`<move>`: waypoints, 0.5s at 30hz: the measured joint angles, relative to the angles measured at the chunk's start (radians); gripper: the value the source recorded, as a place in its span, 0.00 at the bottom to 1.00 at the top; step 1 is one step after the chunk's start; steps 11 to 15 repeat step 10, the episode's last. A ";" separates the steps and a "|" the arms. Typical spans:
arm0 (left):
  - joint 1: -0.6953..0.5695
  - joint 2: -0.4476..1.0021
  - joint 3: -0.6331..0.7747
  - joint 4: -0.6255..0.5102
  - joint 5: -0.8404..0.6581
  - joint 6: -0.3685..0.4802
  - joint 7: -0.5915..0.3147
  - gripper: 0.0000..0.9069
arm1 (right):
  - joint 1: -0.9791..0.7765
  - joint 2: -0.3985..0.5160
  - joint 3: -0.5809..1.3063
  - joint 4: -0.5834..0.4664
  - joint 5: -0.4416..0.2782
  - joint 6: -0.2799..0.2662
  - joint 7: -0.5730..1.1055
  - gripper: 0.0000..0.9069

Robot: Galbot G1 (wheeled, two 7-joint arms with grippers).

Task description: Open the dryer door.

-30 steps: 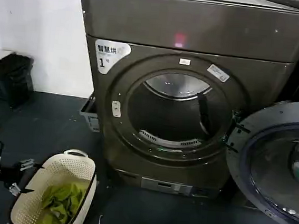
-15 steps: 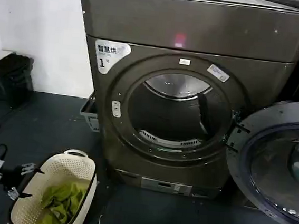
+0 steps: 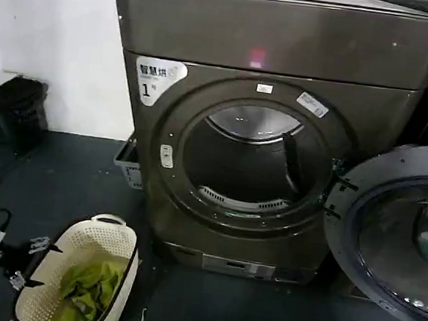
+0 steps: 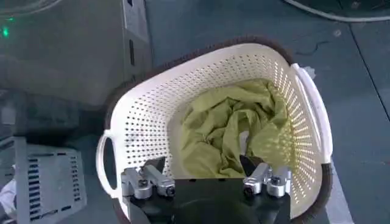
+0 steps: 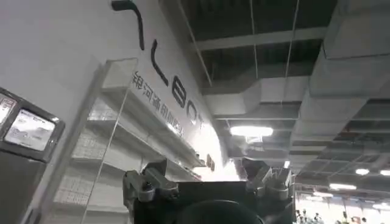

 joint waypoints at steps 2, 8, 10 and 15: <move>-0.002 0.005 0.000 -0.006 -0.001 0.000 0.000 1.00 | -0.010 -0.010 0.014 -0.013 0.000 0.000 -0.001 1.00; 0.009 0.008 0.000 -0.011 0.003 0.002 0.002 1.00 | -0.004 0.000 0.019 0.008 -0.018 -0.005 0.011 1.00; 0.005 0.019 -0.001 -0.018 -0.003 0.000 0.004 1.00 | -0.004 0.003 0.018 0.022 -0.024 -0.013 0.012 1.00; 0.005 0.019 -0.001 -0.018 -0.003 0.000 0.004 1.00 | -0.004 0.003 0.018 0.022 -0.024 -0.013 0.012 1.00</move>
